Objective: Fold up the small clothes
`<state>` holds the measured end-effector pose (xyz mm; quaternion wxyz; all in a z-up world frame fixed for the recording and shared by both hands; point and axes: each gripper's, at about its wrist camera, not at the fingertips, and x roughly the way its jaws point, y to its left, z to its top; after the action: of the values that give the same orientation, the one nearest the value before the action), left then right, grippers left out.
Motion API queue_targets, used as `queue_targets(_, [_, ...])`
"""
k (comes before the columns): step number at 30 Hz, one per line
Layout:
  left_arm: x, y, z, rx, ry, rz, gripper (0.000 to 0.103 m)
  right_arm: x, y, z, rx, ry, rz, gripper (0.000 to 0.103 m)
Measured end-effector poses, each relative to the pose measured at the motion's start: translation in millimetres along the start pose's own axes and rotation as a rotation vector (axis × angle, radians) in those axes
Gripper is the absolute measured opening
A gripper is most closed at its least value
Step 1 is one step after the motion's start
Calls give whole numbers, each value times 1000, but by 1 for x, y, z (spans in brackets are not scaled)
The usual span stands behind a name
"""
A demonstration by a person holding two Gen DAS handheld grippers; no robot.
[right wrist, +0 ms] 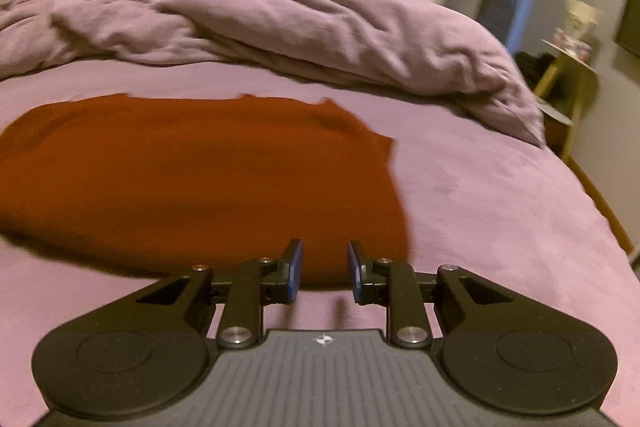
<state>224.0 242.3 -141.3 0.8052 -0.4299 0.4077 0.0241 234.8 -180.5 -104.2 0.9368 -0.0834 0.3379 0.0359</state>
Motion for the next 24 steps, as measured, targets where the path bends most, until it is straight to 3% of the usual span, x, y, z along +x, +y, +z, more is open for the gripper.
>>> queue_targets(6, [13,8,14,-95,7,-46,50,-3,49,1,-80,11,108,23])
queue_targets(9, [22,8,19,-102,9,-24,28,-7,72,-2,-123,12,148,23])
queue_targets(12, [22,11,21,-127,7,-56,19,-10,89,-4,-156,14,178,23])
queue_targets(15, [15,10,22,-109,-14,-95,19,-9,99,-4,-185,9,197,23])
queue_targets(17, [15,11,22,-100,-14,-82,19,-8,101,-4,-198,7,205,23])
queue_targets(19, [20,16,23,-127,4,-64,27,-8,104,-3,-204,3,211,23])
queue_targets(24, [25,23,25,-173,25,-81,28,-8,104,-1,-184,9,220,23])
